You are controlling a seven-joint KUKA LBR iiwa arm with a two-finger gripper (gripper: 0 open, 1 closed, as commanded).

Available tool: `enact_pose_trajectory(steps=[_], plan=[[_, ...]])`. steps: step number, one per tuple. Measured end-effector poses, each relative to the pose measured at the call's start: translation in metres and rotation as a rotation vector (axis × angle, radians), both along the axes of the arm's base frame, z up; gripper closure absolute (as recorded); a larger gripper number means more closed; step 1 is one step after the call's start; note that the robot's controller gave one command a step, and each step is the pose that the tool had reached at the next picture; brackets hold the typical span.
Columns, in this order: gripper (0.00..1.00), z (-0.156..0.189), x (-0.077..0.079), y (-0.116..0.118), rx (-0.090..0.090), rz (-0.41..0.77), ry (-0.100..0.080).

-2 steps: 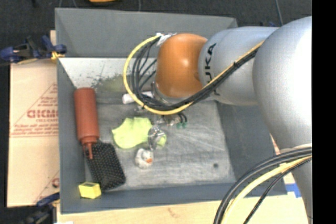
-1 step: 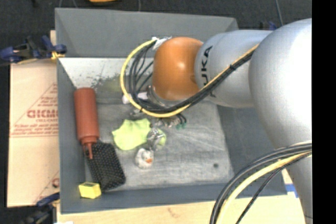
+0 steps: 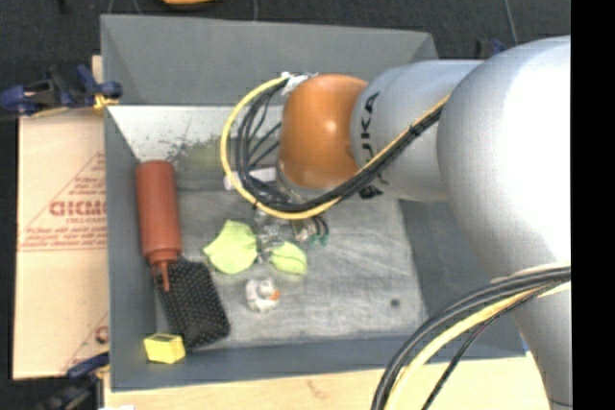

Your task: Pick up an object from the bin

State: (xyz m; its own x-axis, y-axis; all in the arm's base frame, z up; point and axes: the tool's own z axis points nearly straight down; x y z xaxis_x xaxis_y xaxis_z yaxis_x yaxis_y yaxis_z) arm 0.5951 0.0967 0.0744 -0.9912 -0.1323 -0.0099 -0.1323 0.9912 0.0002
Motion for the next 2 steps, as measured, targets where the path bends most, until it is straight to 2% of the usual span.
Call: enact_pose_trajectory(steps=[1, 2], plan=[[1.0, 0.0, 0.0, 0.0, 0.0, 0.0, 0.0], [1.0, 0.126, 0.001, -0.037, -0.003, 0.005, 0.005]])
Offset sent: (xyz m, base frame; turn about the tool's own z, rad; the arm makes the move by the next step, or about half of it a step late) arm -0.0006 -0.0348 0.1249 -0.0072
